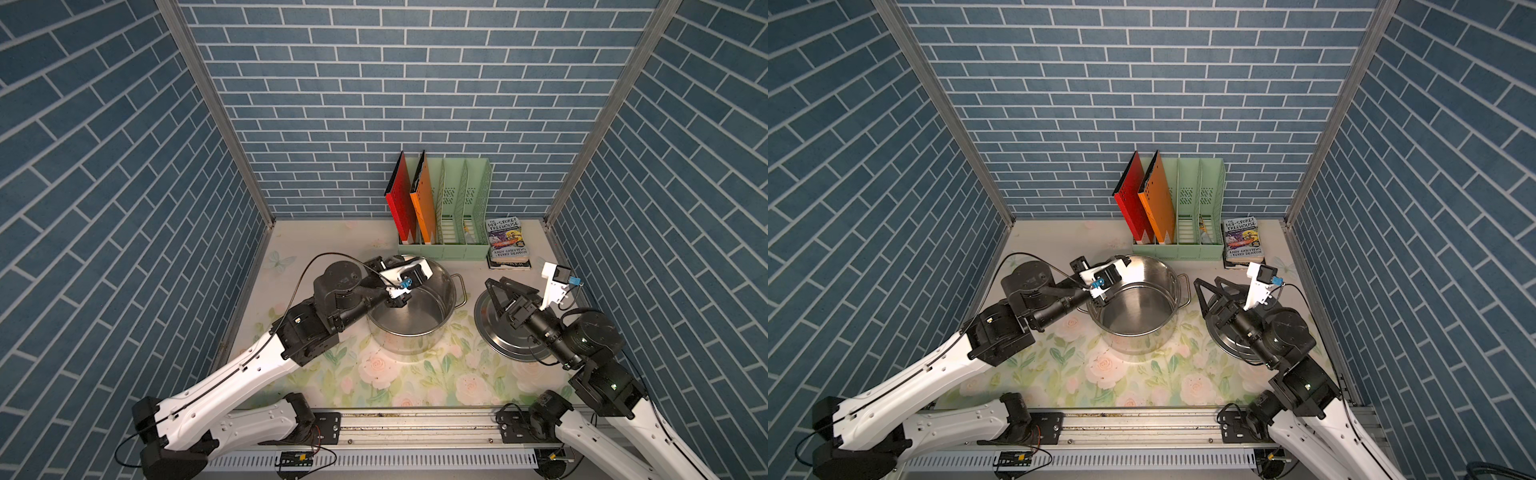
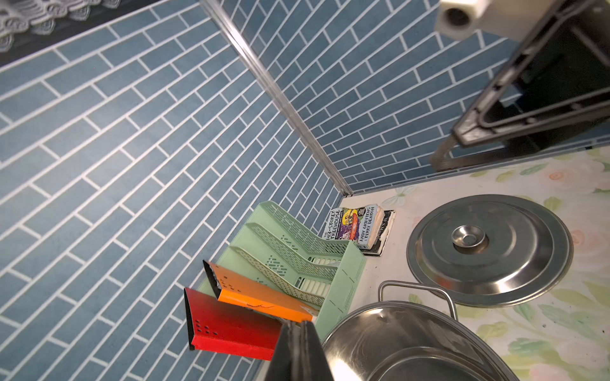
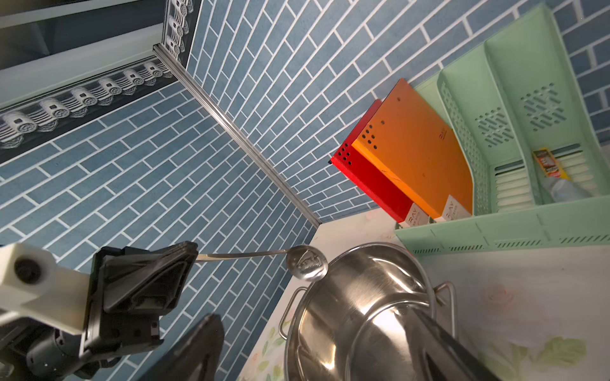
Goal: Stir the soup with a spoon
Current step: Stir the soup in the pan with a stick, then place the spoon at the center of the board.
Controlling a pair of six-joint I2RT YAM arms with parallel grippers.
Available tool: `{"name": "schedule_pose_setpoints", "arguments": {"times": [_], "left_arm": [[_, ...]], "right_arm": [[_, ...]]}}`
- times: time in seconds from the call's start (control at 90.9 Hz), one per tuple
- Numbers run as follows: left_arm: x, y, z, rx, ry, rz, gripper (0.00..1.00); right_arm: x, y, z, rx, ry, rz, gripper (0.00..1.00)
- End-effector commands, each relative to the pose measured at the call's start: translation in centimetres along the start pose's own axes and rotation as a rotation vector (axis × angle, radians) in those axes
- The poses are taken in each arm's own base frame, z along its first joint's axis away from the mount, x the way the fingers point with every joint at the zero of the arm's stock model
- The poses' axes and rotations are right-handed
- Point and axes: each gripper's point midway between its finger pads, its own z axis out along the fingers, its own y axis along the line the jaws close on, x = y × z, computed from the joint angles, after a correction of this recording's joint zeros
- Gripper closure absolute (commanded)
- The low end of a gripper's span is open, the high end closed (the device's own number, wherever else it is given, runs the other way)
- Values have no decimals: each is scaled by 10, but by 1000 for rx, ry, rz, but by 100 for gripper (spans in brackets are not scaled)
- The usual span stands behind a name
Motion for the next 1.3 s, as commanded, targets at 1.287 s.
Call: {"name": "schedule_pose_setpoints", "arguments": {"times": [1.287], "left_arm": [[2,-127,-23,-101,-299,967,100]], "right_arm": [[90,74,75,-564,604,279,30]]}}
